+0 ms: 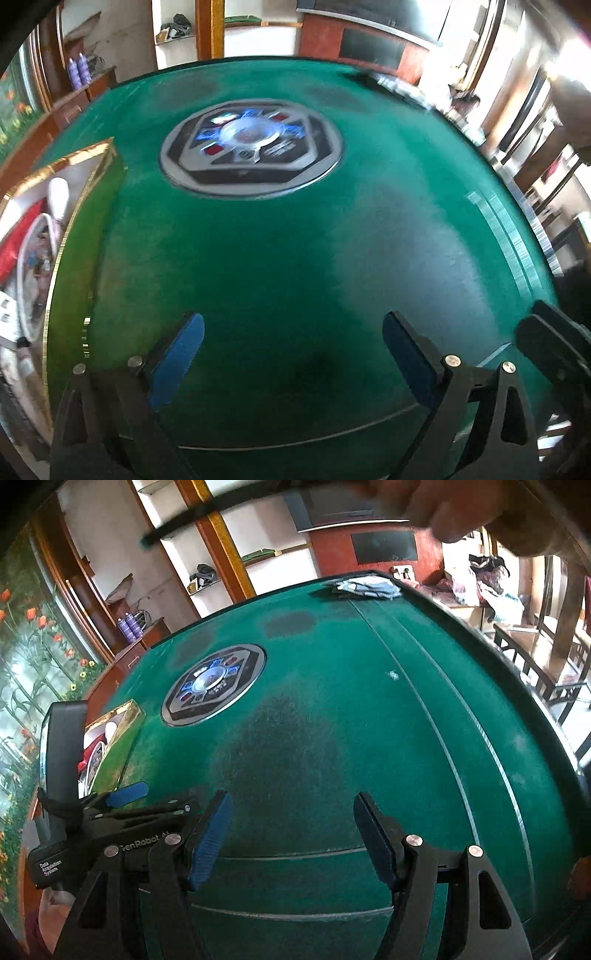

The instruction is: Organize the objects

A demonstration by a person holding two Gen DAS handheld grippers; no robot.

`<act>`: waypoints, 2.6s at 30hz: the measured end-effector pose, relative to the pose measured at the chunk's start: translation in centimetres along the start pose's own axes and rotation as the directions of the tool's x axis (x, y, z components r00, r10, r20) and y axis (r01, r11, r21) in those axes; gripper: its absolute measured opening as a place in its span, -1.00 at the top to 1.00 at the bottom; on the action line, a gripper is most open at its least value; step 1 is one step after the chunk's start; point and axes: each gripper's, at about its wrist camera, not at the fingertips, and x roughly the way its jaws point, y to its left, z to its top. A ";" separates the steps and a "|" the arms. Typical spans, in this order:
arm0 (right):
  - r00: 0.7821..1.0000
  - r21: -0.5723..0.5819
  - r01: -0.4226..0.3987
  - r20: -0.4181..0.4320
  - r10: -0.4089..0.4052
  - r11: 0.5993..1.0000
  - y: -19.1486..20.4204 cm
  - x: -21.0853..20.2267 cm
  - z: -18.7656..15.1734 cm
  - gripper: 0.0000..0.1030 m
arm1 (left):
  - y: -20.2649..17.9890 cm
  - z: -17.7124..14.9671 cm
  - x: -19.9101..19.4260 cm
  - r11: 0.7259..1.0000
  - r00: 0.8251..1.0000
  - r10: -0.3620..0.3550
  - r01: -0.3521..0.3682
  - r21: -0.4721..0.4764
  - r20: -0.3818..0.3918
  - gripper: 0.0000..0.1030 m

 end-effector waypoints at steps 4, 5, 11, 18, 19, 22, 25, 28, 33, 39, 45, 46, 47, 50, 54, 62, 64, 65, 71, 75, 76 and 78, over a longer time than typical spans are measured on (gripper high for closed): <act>0.999 0.022 -0.034 0.035 0.033 0.999 -0.7 -1.1 1.8 -0.42 | 0.9 1.5 -3.3 0.987 0.979 -0.144 0.152 -0.052 0.143 -0.88; 0.998 0.044 -0.052 0.049 0.050 0.998 -1.1 -1.3 2.6 -0.42 | 1.1 2.2 -4.2 0.982 0.969 -0.164 0.177 -0.061 0.182 -0.88; 0.917 0.325 -0.388 0.225 0.328 0.862 -5.5 -2.5 8.8 -0.52 | 0.6 8.1 -7.1 0.916 0.885 -0.325 0.383 -0.123 0.334 -0.90; 0.874 0.425 -0.480 0.311 0.375 0.768 -7.1 -2.6 12.3 -0.58 | -2.0 11.6 -7.1 0.888 0.862 -0.374 0.440 -0.137 0.341 -0.90; 0.870 0.424 -0.486 0.316 0.377 0.764 -7.2 -2.8 12.4 -0.58 | -2.3 11.8 -7.3 0.889 0.864 -0.373 0.438 -0.137 0.338 -0.90; 0.870 0.413 -0.482 0.330 0.366 0.773 -7.6 -3.7 12.1 -0.58 | -2.9 11.8 -7.6 0.907 0.880 -0.343 0.401 -0.126 0.329 -0.90; 0.879 0.399 -0.460 0.329 0.344 0.794 -7.8 -4.6 11.6 -0.60 | -3.1 10.6 -7.6 0.928 0.903 -0.298 0.350 -0.128 0.310 -0.90; 0.897 0.374 -0.419 0.310 0.314 0.827 -7.5 -4.9 10.7 -0.61 | -2.9 9.0 -6.9 0.939 0.928 -0.272 0.314 -0.142 0.256 -0.90; 0.928 0.315 -0.339 0.268 0.260 0.887 -6.3 -5.3 8.8 -0.61 | -1.9 6.0 -6.7 0.944 0.945 -0.247 0.285 -0.164 0.215 -0.90; 0.948 0.260 -0.278 0.227 0.222 0.925 -5.1 -5.6 6.4 -0.61 | -0.7 3.2 -7.7 0.952 0.948 -0.232 0.267 -0.152 0.216 -0.91; 0.976 0.206 -0.198 0.130 0.174 0.958 -3.3 -4.0 3.6 -0.62 | 0.7 0.0 -7.0 0.988 0.984 -0.082 0.102 -0.119 0.160 -0.91; 0.978 0.198 -0.195 0.115 0.175 0.961 -3.1 -3.7 3.2 -0.62 | 0.9 -0.6 -6.6 0.990 0.989 -0.063 0.079 -0.118 0.136 -0.91; 0.980 0.187 -0.192 0.097 0.176 0.963 -2.7 -3.2 2.6 -0.62 | 1.1 -1.1 -6.1 0.992 0.993 -0.042 0.055 -0.115 0.108 -0.91; 0.982 0.173 -0.186 0.072 0.176 0.967 -1.9 -2.5 1.4 -0.62 | 1.6 -2.7 -4.4 0.995 0.999 -0.010 0.013 -0.097 0.037 -0.91; 0.982 0.138 -0.187 0.052 0.182 0.973 -0.6 -2.0 0.6 -0.62 | 1.8 -4.6 -3.2 0.997 1.000 -0.014 0.013 -0.072 -0.024 -0.91; 0.984 0.076 -0.175 0.026 0.174 0.982 1.4 -1.7 -0.3 -0.62 | 2.3 -7.9 -6.2 1.000 0.999 -0.019 0.019 -0.012 0.025 -0.92; 0.983 0.071 -0.181 0.012 0.181 0.981 1.9 -1.3 -0.4 -0.62 | 2.6 -8.8 -7.3 1.000 0.998 -0.009 0.008 0.012 0.059 -0.92; 0.982 0.064 -0.186 0.002 0.187 0.980 2.3 -1.0 -0.6 -0.62 | 2.8 -9.1 -7.8 1.000 0.997 0.003 -0.004 0.021 0.072 -0.92; 0.974 -0.009 -0.222 -0.044 0.222 0.975 5.8 0.4 -1.2 -0.62 | 4.7 -10.7 -9.8 1.000 0.993 0.003 -0.006 0.023 0.118 -0.92; 0.969 -0.050 -0.240 -0.071 0.237 0.969 7.5 1.1 -1.4 -0.62 | 5.8 -11.1 -12.3 1.000 0.983 -0.022 0.018 0.020 0.183 -0.92; 0.968 -0.062 -0.243 -0.077 0.238 0.968 8.0 1.2 -1.5 -0.62 | 6.2 -11.2 -13.1 1.000 0.977 -0.018 0.013 0.024 0.212 -0.92; 0.967 -0.084 -0.248 -0.082 0.241 0.965 8.7 1.3 -1.5 -0.62 | 7.3 -11.4 -14.5 1.000 0.967 0.012 -0.014 0.007 0.256 -0.92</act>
